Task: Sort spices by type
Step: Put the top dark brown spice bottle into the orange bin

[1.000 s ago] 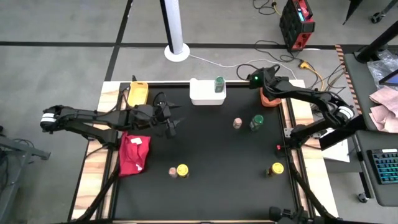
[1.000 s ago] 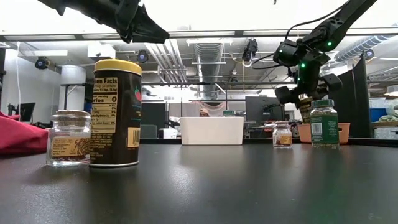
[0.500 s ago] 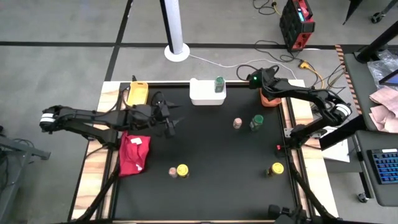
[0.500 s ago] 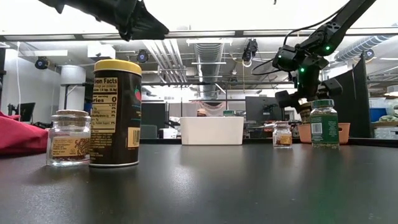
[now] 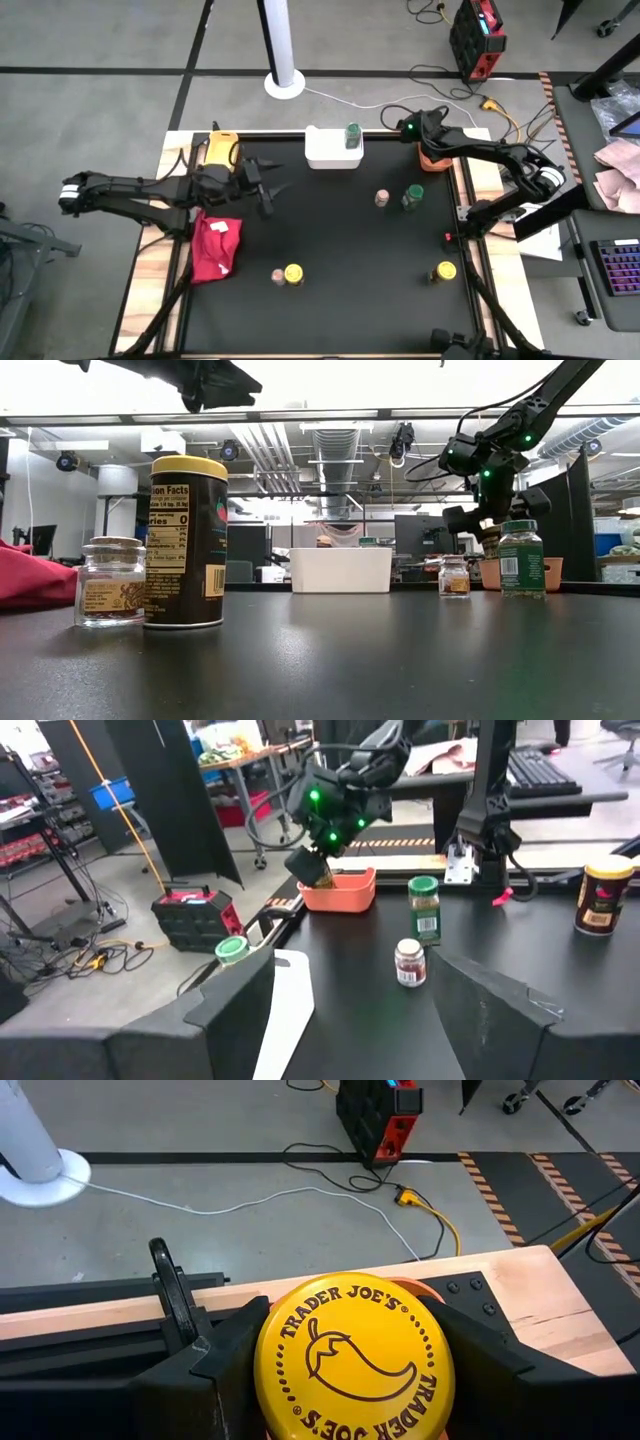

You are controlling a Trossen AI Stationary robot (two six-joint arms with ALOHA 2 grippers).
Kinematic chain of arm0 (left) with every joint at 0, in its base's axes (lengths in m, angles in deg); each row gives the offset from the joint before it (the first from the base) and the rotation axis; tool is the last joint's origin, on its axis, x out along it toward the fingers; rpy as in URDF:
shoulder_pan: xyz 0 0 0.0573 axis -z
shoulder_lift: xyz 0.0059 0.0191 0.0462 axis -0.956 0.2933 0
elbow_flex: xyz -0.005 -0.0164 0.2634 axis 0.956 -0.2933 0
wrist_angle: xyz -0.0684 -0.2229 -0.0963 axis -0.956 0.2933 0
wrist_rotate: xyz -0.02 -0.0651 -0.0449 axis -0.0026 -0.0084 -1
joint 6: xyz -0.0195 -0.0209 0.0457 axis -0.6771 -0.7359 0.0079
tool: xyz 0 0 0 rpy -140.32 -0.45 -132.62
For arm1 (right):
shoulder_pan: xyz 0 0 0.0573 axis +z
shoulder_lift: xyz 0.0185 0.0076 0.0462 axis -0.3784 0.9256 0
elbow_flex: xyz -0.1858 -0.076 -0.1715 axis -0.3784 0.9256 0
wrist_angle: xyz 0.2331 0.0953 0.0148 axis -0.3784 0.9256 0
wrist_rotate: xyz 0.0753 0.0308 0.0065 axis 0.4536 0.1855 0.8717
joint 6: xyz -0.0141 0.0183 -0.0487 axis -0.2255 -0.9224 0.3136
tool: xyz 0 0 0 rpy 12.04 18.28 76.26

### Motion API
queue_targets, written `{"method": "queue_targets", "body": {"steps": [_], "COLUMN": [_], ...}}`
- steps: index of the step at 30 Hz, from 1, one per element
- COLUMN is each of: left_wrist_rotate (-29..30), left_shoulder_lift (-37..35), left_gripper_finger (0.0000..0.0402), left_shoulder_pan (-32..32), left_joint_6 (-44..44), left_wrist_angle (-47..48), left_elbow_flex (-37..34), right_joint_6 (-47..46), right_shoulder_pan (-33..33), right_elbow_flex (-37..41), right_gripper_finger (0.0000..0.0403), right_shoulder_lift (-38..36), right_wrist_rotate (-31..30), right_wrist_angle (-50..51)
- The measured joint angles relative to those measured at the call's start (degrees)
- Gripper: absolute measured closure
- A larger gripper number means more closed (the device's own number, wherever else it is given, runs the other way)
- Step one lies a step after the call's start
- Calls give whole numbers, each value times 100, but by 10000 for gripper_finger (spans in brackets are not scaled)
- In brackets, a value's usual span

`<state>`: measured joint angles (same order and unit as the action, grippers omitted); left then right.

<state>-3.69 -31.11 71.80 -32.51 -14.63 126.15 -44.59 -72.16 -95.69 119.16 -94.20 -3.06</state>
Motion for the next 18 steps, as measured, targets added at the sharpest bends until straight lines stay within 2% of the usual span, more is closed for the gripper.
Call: {"method": "queue_targets", "body": {"steps": [8, 18], "left_wrist_rotate": [-35, -37], "left_shoulder_lift": [-222, -250], "left_gripper_finger": [155, 155], "left_shoulder_pan": [4, 4], "left_joint_6": [0, -2], "left_wrist_angle": [7, 10], "left_elbow_flex": [-36, -43], "right_joint_6": [-117, -342], "right_shoulder_pan": [-1, -21], "right_elbow_flex": [1, -11], "right_gripper_finger": [186, 177], "right_shoulder_lift": [144, 594], "right_wrist_rotate": [-13, -340], "right_wrist_angle": [-11, -62]}}
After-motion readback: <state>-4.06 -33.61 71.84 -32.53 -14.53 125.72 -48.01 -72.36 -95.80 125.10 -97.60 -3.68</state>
